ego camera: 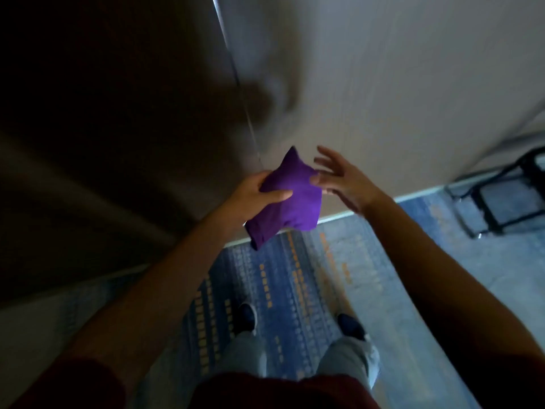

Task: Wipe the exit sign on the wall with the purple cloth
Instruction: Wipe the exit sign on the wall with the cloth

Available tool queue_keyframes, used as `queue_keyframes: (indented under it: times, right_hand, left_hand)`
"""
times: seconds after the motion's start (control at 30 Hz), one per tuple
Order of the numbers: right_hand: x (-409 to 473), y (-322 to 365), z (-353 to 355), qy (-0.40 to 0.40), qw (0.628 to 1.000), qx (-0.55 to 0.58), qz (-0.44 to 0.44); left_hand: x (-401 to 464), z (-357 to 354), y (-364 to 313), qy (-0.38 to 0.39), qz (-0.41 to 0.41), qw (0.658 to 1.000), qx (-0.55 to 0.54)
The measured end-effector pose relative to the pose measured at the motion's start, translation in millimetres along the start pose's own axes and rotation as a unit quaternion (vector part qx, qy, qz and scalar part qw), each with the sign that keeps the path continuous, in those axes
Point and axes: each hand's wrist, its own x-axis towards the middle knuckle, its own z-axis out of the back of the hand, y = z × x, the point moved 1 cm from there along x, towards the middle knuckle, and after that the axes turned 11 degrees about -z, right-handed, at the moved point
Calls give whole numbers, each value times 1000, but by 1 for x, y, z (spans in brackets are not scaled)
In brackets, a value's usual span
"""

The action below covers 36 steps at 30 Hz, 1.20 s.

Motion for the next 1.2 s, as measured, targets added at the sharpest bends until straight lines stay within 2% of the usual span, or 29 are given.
queue_keyframes:
  times: [0.17, 0.27, 0.37, 0.5, 0.6, 0.73, 0.87, 1.07, 1.13, 1.2]
  right_hand:
    - [19, -74, -47, -10, 978, 206, -15]
    - [24, -127, -75, -6, 965, 260, -16]
    - [39, -181, -90, -65, 964, 256, -36]
    - [72, -236, -95, -121, 969, 216, 1]
    - [108, -284, -86, -137, 944, 296, 57]
    - [150, -348, -94, -73, 917, 382, 86]
    - [189, -400, -96, -52, 891, 441, 94]
    - [222, -448, -118, 11, 871, 469, 144]
    - [230, -456, -124, 17, 875, 463, 141]
    - [237, -463, -131, 33, 896, 415, 151]
  left_hand:
    - [18, 27, 52, 103, -1, 994, 29]
    - [30, 30, 87, 161, -5, 985, 56]
    - [52, 41, 125, 177, -41, 973, 140]
    - [70, 54, 194, 168, -82, 956, 225]
    - [73, 51, 256, 132, -119, 968, 175]
    - [72, 47, 330, 109, -156, 977, 92]
    - [81, 60, 388, 108, -189, 971, 97]
    - [68, 61, 455, 80, -210, 964, 142]
    - [69, 60, 462, 70, -225, 961, 146]
    - [72, 61, 463, 61, -218, 956, 184]
